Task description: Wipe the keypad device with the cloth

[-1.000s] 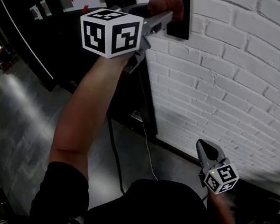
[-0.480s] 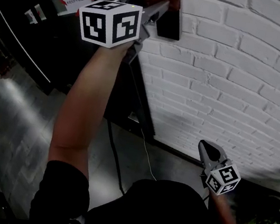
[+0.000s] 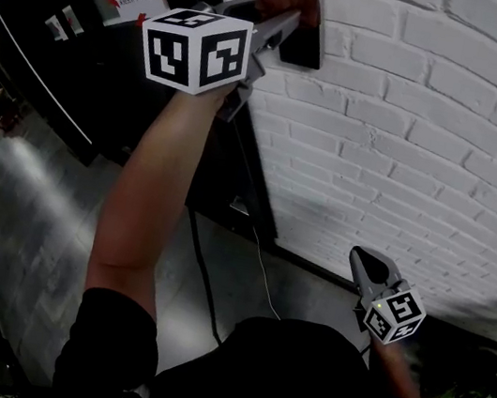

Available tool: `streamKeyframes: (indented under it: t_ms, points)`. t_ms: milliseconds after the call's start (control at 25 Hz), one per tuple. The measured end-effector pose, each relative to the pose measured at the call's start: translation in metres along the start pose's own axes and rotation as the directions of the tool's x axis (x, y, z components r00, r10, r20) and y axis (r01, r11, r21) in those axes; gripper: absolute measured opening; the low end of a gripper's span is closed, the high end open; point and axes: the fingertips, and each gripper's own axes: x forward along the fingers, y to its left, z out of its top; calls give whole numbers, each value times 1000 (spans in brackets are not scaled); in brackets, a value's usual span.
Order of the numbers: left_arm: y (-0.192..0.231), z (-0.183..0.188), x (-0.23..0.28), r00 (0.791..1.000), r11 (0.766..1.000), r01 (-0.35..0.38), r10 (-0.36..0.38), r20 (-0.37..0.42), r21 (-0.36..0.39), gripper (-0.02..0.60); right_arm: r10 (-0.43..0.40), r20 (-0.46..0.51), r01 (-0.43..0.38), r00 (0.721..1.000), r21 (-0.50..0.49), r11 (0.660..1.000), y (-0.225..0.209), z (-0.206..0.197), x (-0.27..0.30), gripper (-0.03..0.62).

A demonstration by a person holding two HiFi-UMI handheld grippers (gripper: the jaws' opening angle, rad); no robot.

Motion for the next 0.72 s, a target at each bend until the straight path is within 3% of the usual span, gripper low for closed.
streamKeyframes:
  t_ms: [720]
  points:
    - [-11,-51,-1,995,1000,9,-7,-103,11,164,11,-24,-11,1000,0,1000,10,-6,0,-9]
